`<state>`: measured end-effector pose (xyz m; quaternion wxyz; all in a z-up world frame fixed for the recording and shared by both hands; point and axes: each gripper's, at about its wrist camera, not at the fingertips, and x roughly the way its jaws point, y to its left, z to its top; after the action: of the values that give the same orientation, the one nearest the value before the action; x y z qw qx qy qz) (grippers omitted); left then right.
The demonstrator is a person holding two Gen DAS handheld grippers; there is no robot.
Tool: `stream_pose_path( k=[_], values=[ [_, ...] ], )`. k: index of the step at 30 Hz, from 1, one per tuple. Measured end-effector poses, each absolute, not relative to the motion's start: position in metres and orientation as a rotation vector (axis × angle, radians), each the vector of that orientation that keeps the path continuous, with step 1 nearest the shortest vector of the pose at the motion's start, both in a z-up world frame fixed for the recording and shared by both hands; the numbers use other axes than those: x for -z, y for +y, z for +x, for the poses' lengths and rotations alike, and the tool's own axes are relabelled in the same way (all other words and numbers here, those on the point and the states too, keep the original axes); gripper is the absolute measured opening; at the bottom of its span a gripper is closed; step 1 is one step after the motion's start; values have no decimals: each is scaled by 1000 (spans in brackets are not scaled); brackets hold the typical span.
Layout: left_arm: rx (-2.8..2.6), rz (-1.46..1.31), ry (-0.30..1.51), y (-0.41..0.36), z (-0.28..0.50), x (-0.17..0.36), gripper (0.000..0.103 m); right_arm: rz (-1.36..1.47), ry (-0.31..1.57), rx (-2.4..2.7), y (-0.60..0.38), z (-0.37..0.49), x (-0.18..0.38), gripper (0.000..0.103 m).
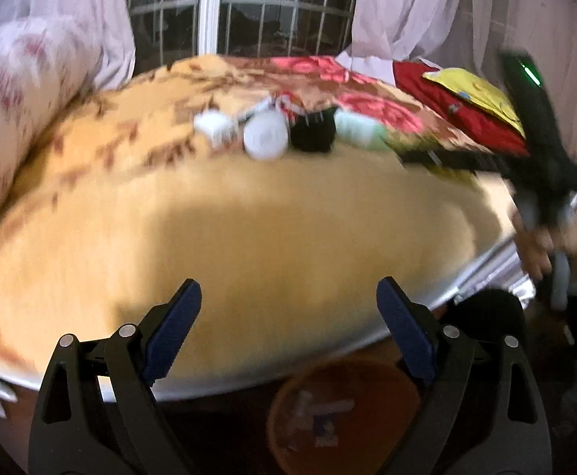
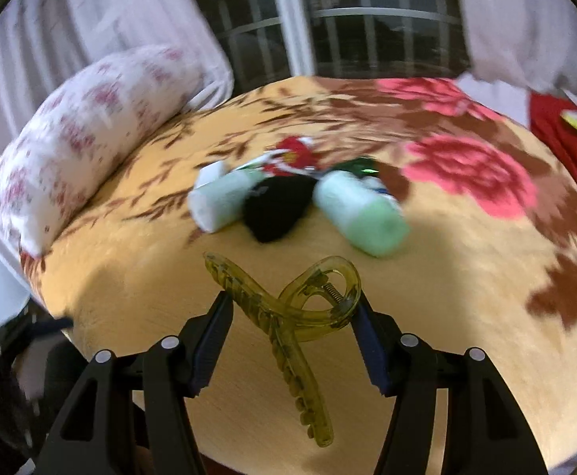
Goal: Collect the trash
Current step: 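Grasp the green-yellow hair clip with the right tool while the left tool grasps a white-green bottle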
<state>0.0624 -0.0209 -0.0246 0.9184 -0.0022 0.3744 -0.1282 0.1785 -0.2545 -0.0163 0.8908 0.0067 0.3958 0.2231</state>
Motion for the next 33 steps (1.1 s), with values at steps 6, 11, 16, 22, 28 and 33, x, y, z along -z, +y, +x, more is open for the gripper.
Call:
stream_pose_path(
  k=[6,11,16,22,28,33],
  values=[
    [260,57,783,-42,153,0,88,100,805,-430,-290,158,22,59],
    [225,94,892,-53,226,17,88,164,796,-422,-311,146,28,60],
    [200,180,926,-63,252,36,85,187,793,-428,-322,139,33,60],
    [227,170,911,-67,267,35,84,210,786,-434,-328,141,34,60],
    [226,155,933,-68,283,45,80,219,783,-436,-325,143,34,60],
    [195,275,989,-85,287,58,55,219,782,-434,-324,142,33,60]
  ],
)
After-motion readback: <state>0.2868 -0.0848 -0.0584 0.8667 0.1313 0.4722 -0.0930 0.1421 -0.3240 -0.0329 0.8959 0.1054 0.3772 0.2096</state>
